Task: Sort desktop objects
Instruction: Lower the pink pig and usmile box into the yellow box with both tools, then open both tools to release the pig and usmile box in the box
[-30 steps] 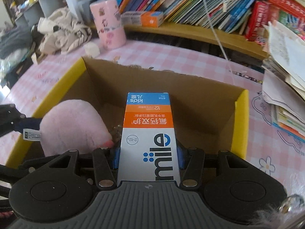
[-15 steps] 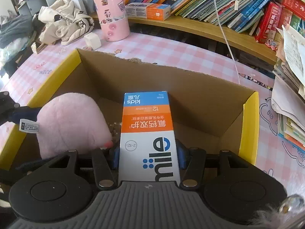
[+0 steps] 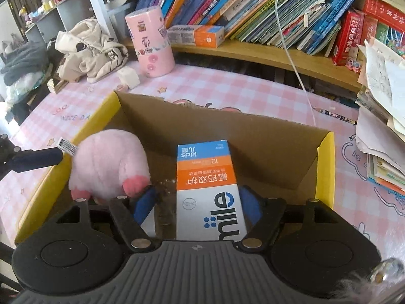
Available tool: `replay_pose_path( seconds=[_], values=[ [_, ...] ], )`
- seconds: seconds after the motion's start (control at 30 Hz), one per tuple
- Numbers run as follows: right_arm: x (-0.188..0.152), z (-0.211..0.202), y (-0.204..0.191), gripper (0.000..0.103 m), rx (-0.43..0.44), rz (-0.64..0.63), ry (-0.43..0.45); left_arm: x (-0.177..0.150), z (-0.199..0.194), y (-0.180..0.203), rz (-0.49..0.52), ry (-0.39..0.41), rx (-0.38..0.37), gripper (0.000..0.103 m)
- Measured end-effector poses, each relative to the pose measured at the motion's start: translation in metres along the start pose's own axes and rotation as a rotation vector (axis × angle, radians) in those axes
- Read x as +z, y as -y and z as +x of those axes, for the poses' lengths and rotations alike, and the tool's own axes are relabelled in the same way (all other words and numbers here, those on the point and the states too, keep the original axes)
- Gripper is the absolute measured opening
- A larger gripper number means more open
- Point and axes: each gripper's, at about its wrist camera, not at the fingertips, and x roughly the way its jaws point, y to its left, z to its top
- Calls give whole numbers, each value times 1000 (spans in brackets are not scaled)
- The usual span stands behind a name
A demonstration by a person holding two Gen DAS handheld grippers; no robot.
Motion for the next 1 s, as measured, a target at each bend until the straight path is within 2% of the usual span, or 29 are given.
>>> replay_pose_path(
  seconds=[0.2, 0.3, 0.47, 0.8, 1.0],
  values=[
    [-3, -12, -1, 72, 9, 39, 33, -3, -14, -2, -37, 32, 34, 82],
    [-5, -21, -2, 78, 28, 60, 62, -5, -19, -4, -59, 35, 48, 83],
    [-12, -31, -10, 80, 17, 49, 82, -10, -28, -5, -77, 41, 55, 83],
    [-39, -66, -32, 87, -92, 79, 162, -20, -52, -10, -65, 108, 24, 87],
    [-58, -88, -56, 87, -160, 111, 211, -32, -74, -21, -43, 145, -6, 88]
  ],
)
